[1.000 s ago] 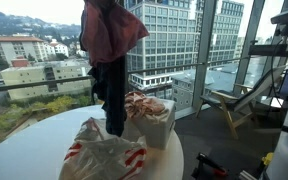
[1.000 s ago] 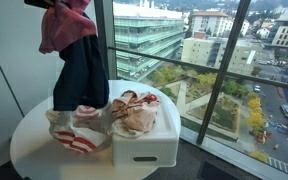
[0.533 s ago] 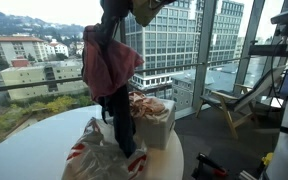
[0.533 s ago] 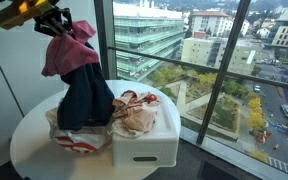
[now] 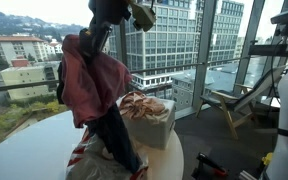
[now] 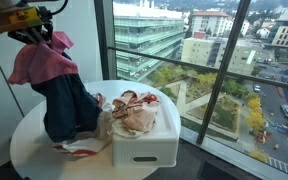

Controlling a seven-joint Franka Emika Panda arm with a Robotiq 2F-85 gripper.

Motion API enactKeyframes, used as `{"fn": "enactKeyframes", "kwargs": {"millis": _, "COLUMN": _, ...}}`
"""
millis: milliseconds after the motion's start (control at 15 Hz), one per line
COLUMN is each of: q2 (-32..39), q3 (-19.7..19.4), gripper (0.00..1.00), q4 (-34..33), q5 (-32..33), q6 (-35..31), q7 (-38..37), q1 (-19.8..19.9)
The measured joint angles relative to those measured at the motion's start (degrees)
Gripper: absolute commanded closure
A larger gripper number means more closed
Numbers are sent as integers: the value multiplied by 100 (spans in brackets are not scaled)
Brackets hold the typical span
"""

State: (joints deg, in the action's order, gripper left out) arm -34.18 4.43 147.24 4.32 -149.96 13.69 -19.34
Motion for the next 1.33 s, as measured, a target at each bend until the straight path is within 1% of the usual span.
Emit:
{"fn": "enactKeyframes", "kwargs": {"millis": 200, "q2": -122, "q3": -327, "gripper": 96, "q4": 123, "q5": -372, "q6": -46, "q7": 544, "q1": -381}}
{"fn": "enactKeyframes", "kwargs": {"millis": 400, "q2": -106, "q3": -607, "gripper": 96, "q4": 290, "q5": -518, "q6": -167, "q7": 686, "q1": -408}}
{"fn": "enactKeyframes", "kwargs": {"millis": 600, "q2": 171, "q3": -1133, "gripper": 96, "q4": 512, "q5": -928, "q6": -230, "q7": 1009, "q1": -424}}
{"fn": "enactKeyframes", "kwargs": {"millis": 733, "q2": 489, "q3": -1478, "gripper": 96, "q4": 622, "q5": -1295, "q6": -224, "q7": 1323, "q1": -464}}
{"fn": "enactKeyframes", "kwargs": {"millis": 867, "q2": 869, "q3": -1696, "gripper": 96, "q4": 680, "q5": -1657, "q6": -183, "q7": 1571, "q1": -507}}
{"fn": "enactKeyframes", "kwargs": {"millis": 1067, "q2": 1437, "q3": -1769, "gripper": 96, "q4": 698, "q5": -1870, "q6": -2, "q7": 1635, "q1": -392}}
{"fn": "enactKeyframes", "kwargs": {"millis": 1200, "q2": 1823, "q3": -1704, "gripper": 96, "q4": 698, "q5": -1871, "q6": 58, "q7": 1633, "q1": -190}}
{"fn": "enactKeyframes", "kwargs": {"millis": 1333, "q2": 2164, "q3": -1573, "gripper": 96, "q4": 692, "q5": -1835, "q6": 89, "q7": 1587, "q1": 119}}
